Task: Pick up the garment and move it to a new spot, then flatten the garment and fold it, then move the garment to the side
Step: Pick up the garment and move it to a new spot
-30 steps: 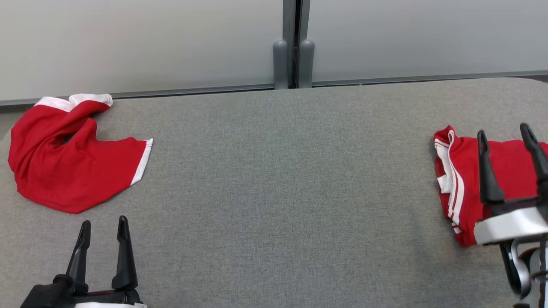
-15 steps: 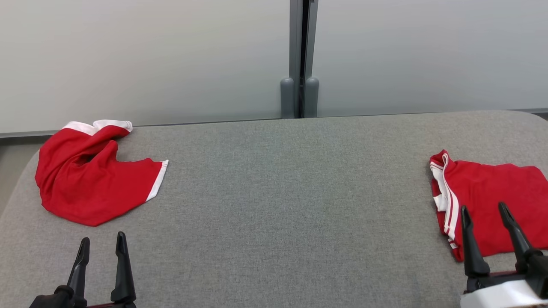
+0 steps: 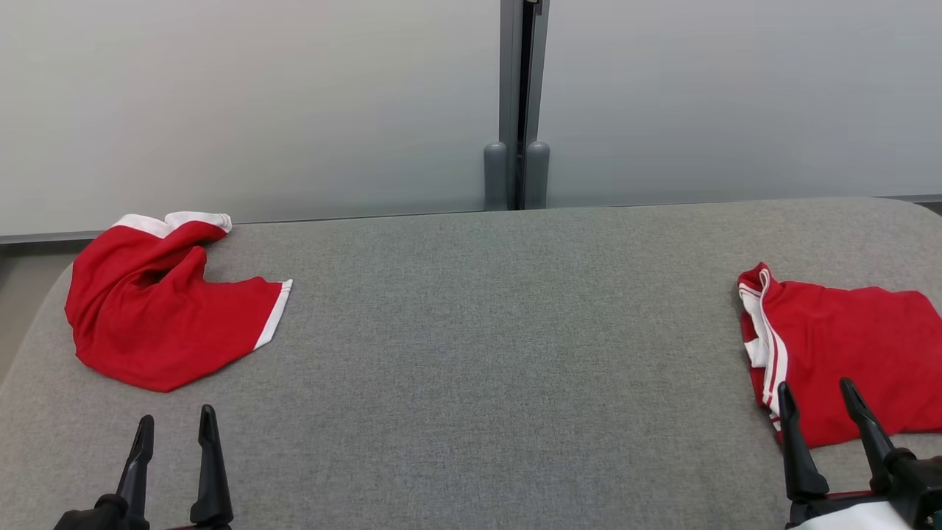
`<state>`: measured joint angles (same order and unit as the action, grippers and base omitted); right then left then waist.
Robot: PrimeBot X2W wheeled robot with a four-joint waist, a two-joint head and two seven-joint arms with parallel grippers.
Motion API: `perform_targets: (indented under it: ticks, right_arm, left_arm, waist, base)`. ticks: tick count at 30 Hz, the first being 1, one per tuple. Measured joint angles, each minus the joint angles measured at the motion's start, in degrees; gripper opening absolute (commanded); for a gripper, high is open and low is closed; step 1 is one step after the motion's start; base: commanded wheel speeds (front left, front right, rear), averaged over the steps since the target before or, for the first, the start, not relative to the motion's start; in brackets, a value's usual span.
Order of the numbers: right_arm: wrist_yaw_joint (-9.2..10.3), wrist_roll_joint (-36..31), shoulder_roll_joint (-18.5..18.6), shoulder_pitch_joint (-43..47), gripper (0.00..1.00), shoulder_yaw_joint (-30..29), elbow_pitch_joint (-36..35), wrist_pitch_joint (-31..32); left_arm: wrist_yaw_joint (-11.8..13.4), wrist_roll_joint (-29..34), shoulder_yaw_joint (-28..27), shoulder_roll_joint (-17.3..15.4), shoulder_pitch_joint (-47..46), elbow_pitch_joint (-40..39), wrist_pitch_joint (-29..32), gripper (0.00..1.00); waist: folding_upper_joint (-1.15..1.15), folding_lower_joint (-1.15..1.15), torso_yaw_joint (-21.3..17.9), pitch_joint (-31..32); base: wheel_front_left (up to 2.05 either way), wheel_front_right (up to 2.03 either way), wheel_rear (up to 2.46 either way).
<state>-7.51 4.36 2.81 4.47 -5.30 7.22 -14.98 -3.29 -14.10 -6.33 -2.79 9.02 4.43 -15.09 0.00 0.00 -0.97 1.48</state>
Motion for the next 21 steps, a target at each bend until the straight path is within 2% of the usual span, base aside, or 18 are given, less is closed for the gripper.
perform_targets:
  ticks: [8, 21]
  right_arm:
    - [0.01, -0.01, 0.00, 0.24, 1.00, 1.30, -0.27, -0.01]
    - [0.01, 1.25, -0.03, -0.41, 1.00, 6.10, 0.46, -0.01]
  left_arm:
    - [-0.10, 0.51, 0.27, 0.02, -0.41, -0.83, 0.00, 1.00]
    - [-0.62, 1.04, -2.40, 0.00, -0.10, -1.32, 0.00, 1.00]
  waist:
    - [0.00, 0.00, 3.19, 0.03]
    - [0.00, 0.00, 14.68, 0.52]
  base:
    - [0.00, 0.00, 0.00]
    - [0.00, 0.00, 0.00]
